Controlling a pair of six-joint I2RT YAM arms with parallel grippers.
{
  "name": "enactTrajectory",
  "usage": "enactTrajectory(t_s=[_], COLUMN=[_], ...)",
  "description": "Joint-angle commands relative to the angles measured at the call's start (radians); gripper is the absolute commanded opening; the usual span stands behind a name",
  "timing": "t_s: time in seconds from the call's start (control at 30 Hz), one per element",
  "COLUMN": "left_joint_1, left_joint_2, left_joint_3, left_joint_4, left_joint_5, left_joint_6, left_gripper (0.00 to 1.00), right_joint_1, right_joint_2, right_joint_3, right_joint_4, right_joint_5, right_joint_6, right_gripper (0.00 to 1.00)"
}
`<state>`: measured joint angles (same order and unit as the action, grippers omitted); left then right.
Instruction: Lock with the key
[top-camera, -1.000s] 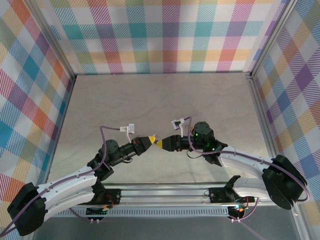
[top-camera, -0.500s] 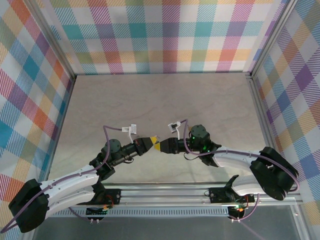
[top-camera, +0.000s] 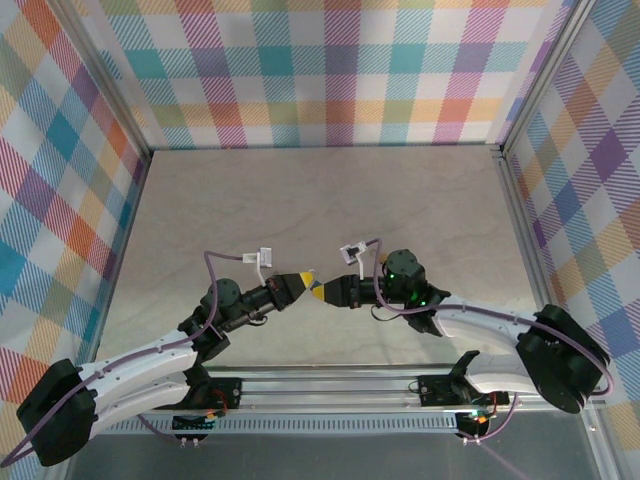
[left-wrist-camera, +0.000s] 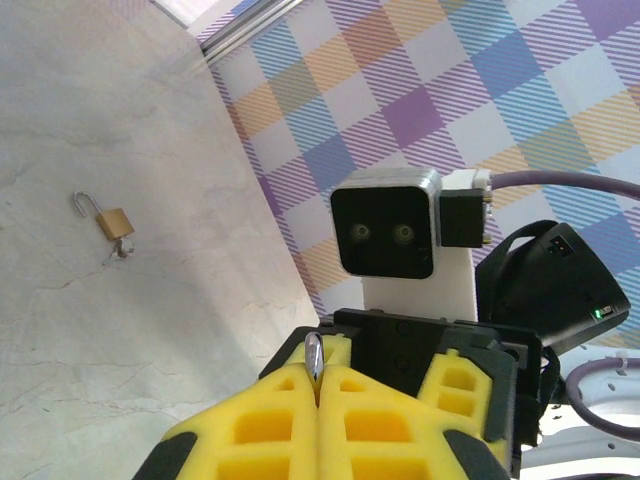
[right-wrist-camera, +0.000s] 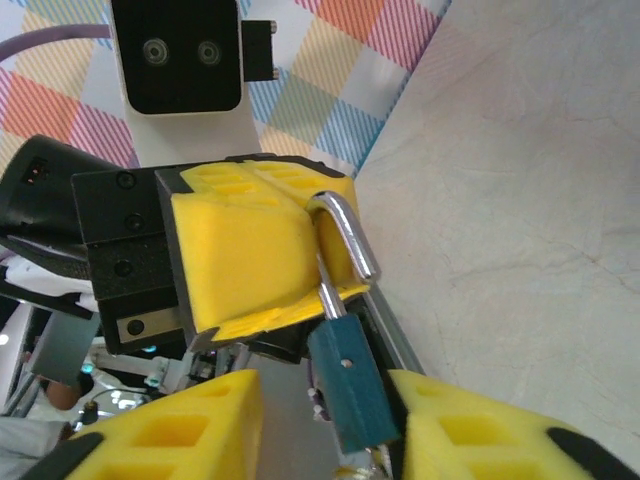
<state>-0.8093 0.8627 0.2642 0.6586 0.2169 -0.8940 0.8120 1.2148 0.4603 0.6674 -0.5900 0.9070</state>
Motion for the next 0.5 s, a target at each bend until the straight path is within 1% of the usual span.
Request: enactTrajectory(t_s=[0.0,0.07,0.17,0.47], left_joint_1=[-0.009,-0.009,-0.011,-0.011], left_joint_2=[-0.023,-0.028,-0.031,-0.027], left_joint_3=[0.012,0.009,0.004,-0.017], left_joint_4=[0.031,0.029,0.033,0.083], left_joint_5=[-0.004,-0.004,-0.004,0.022], left_joint_6=[0.010,0.012,0.012,0.012], left_gripper=[0.00,0.00,0.00,0.00], right_joint_1=[0.006,0.006,0.006,0.005], right_joint_2=[-0.053,-0.065,-0.067,-0.072], right_joint_3=[0.033,0.039,0.048,0.060], right_joint_4=[-0.105,-0.126,-0.137,-0.132], right_joint_5=[0.034,0.037,0.034,0.037], right_joint_6=[-0.078,-0.085,-0.086,-0.078], right_gripper=[0.33,0.32,0.27,0.19])
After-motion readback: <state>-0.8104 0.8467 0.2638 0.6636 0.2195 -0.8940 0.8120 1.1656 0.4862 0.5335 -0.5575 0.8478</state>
